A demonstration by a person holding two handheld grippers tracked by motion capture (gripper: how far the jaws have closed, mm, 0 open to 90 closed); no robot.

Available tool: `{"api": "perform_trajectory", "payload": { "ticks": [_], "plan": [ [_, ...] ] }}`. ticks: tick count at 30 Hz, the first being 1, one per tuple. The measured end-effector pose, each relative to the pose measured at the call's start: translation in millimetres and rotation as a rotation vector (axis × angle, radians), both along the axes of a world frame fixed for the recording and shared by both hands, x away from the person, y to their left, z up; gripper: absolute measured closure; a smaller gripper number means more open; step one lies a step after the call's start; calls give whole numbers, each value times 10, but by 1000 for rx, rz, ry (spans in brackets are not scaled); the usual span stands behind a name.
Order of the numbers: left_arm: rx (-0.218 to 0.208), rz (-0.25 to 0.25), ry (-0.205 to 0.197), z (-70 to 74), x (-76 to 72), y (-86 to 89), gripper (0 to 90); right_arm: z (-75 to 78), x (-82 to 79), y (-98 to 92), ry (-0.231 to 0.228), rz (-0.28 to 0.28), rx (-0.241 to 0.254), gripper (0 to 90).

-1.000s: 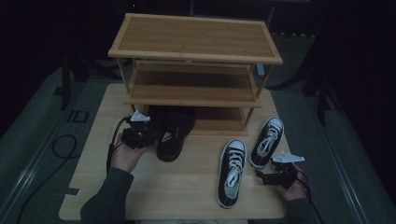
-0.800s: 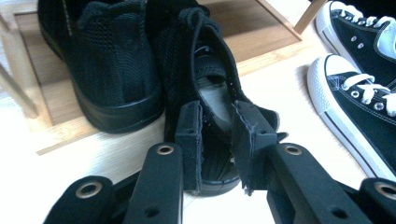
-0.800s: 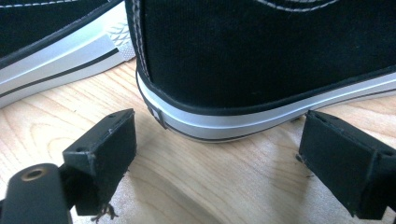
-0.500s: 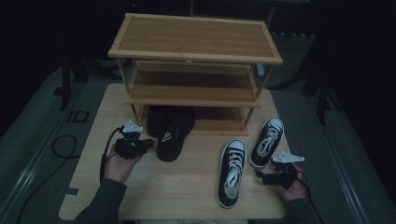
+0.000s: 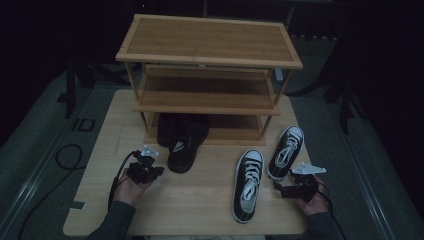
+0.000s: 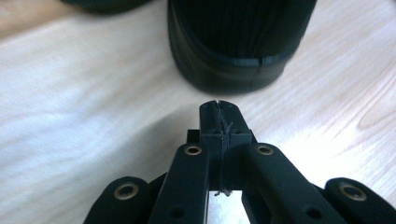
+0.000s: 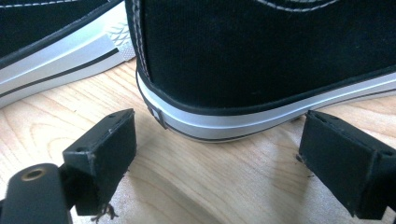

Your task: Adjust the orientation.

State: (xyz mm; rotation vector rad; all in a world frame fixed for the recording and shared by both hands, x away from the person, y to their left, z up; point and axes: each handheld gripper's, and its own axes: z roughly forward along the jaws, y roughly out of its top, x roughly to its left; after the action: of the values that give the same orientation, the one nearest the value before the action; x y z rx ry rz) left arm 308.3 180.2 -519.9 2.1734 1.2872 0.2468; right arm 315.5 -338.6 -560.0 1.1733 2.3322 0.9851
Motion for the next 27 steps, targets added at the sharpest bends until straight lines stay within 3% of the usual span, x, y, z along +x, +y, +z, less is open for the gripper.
{"api": "perform_trajectory", "payload": {
  "ticks": [5, 17, 22, 27],
  "plan": [
    [14, -44, 23, -58, 10, -131, 897, 0, 1, -1, -1, 1, -1, 111],
    [69, -124, -2, -55, 148, -524, 883, 0, 1, -1, -1, 1, -1, 111],
    [65, -155, -8, -45, 196, -653, 888, 0, 1, -1, -1, 1, -1, 111],
    [84, -160, -35, -18, 252, -787, 887, 0, 0, -1, 0, 1, 0, 111]
  ]
}}
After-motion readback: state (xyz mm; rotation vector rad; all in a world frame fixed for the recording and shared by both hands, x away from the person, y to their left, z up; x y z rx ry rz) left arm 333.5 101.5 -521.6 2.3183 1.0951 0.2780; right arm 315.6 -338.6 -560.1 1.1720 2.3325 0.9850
